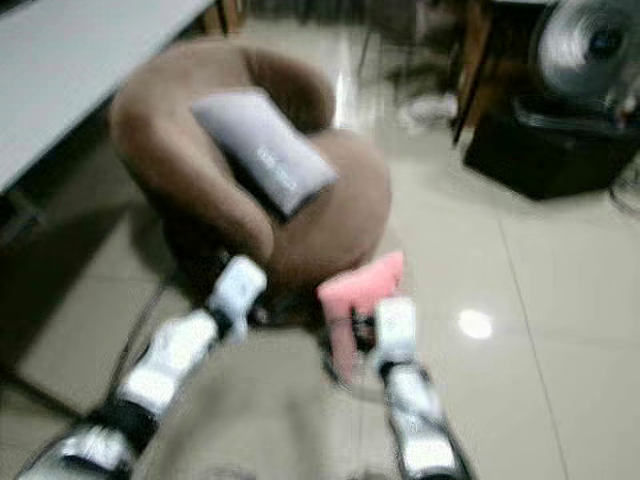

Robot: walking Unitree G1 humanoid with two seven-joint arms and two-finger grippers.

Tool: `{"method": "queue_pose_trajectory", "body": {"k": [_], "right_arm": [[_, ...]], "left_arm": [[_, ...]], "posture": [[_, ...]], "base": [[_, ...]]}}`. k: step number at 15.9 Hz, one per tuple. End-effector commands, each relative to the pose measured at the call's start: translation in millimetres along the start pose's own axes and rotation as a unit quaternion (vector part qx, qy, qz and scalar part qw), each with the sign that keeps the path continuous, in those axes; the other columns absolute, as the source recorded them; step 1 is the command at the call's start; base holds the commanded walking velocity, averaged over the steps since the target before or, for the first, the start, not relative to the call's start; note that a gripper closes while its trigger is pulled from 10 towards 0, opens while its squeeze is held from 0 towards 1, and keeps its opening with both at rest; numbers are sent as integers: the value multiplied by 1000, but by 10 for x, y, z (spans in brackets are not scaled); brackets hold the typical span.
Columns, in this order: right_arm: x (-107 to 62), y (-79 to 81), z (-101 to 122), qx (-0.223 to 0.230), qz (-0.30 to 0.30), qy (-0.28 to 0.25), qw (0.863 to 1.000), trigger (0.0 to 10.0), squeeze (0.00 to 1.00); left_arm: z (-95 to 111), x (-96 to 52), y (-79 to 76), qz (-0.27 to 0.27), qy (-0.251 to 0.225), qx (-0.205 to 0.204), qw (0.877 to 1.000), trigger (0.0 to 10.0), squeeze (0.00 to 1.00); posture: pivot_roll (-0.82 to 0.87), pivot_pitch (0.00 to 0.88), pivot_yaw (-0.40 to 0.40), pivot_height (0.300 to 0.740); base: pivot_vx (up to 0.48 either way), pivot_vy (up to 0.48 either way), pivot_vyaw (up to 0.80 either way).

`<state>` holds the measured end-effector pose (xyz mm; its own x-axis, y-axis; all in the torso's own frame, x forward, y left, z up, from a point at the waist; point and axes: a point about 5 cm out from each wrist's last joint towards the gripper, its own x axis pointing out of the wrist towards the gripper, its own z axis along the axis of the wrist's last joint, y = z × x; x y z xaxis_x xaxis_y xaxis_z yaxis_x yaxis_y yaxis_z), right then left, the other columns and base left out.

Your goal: Move the pillow to the sofa from floor

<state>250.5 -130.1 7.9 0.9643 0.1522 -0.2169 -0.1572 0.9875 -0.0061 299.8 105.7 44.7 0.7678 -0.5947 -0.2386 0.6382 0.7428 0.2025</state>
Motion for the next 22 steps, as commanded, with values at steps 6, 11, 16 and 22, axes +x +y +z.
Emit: {"method": "queue_pose_trajectory", "body": {"k": [6,11,16,22], "right_arm": [[30,-134,-4,-21,-44,18,999,10000,0],[-250,-221,111,-13,-7,-48,999,10000,0],[-637,-377,225,5,-38,-90,995,10000,0],[-689,-319,171,1,-61,-66,996,10000,0]], "left_arm": [[-49,-23,-39,15,2,-15,1000,10000,0],[-180,-654,648,161,-33,-80,983,10000,0],[-303,-954,217,166,-58,-163,971,10000,0],[-490,-1368,355,155,-26,-152,976,10000,0]], "posture": [[-12,46,73,735],[9,42,58,735],[37,28,25,735],[30,26,29,735]], "base": [[0,0,0],[0,0,0],[0,0,0],[0,0,0]]}}
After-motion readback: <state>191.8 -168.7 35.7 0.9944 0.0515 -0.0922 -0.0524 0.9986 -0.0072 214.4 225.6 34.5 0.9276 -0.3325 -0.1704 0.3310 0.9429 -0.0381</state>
